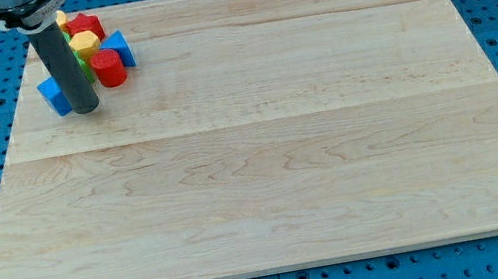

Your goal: Place your arm at the top left corner of the board

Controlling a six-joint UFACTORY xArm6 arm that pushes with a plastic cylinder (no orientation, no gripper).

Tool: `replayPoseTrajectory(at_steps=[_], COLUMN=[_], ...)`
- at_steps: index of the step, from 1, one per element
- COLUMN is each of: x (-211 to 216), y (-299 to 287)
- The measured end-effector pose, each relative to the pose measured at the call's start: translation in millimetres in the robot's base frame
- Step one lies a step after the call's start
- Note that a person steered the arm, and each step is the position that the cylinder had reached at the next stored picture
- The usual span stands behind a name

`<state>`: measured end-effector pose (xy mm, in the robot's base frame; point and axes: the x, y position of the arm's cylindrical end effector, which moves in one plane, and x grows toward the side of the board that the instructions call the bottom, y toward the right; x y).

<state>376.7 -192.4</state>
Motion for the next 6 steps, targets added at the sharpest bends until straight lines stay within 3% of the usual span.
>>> replayPoseTrajectory(at_steps=[2, 3, 4, 5, 6], x=[5.3, 45.1, 23.2, -1.7, -84.1], y=[4.1, 7.2, -89.5, -112.5, -102.1])
